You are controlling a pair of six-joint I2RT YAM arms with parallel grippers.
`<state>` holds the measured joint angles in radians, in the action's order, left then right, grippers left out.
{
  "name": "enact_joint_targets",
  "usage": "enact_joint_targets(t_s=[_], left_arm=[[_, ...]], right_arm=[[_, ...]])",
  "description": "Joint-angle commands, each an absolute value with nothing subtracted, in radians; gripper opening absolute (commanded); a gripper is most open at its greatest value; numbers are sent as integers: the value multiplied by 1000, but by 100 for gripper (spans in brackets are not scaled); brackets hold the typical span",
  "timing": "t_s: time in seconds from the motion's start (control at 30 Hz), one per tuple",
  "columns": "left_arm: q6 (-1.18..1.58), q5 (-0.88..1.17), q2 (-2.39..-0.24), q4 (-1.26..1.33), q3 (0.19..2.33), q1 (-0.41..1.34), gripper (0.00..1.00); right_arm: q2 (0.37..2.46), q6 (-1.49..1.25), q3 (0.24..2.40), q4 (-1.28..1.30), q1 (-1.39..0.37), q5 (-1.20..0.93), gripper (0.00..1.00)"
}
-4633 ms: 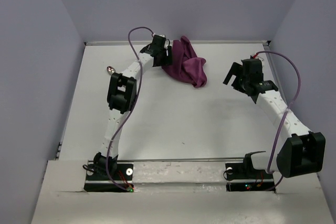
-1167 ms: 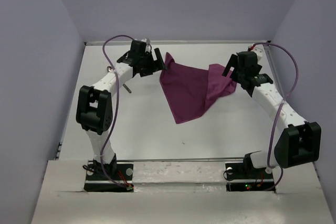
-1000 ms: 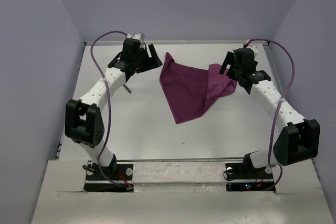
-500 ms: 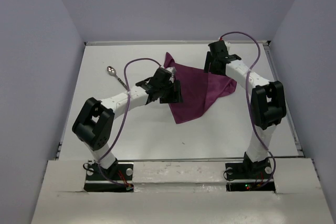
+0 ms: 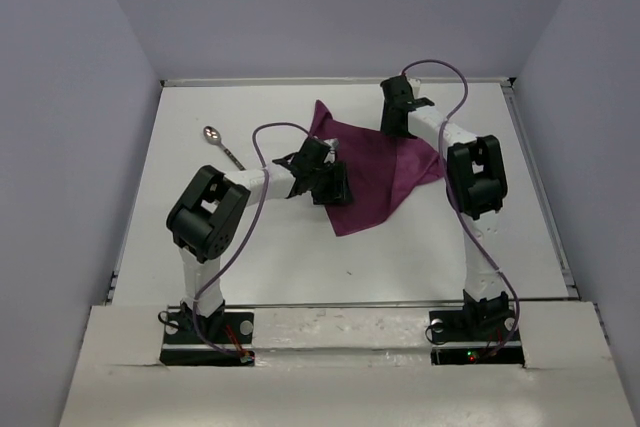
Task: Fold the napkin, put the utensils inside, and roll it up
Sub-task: Flatten out the napkin at the center of the board.
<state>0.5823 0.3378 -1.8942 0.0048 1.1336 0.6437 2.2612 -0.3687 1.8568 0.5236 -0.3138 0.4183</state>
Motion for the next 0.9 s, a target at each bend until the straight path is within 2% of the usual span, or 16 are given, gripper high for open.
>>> enact_joint_targets(t_s=[0.0, 0.07, 0.1, 0.23, 0.27, 0.4, 0.43, 0.67, 0.77, 0.87], left_arm=[[610, 362, -1908, 8, 1143, 606, 61], [614, 377, -1916, 14, 1135, 601, 60], [611, 382, -1919, 17, 1131, 600, 60], [600, 390, -1917, 12, 1124, 591, 60], [597, 387, -1911, 9, 1121, 588, 60], [578, 371, -1905, 2, 1109, 566, 59], [577, 370, -1904, 2, 1108, 552, 59], [532, 362, -1898, -25, 1081, 447, 58], [519, 367, -1896, -25, 1077, 413, 58], [509, 367, -1896, -29, 1094, 385, 58]], right_arm=[[2287, -368, 1910, 522, -310, 423, 56], [2302, -371, 1908, 522, -310, 436, 51], [2307, -368, 1908, 522, -310, 442, 42], [2312, -341, 1908, 523, -310, 501, 38], [2307, -330, 1907, 523, -310, 527, 35], [2269, -336, 1904, 522, -301, 549, 5], [2257, -340, 1902, 522, -301, 549, 1], [2134, -353, 1890, 515, -301, 545, 1], [2040, -379, 1824, 502, -301, 540, 1], [1887, -423, 1648, 448, -301, 517, 1]])
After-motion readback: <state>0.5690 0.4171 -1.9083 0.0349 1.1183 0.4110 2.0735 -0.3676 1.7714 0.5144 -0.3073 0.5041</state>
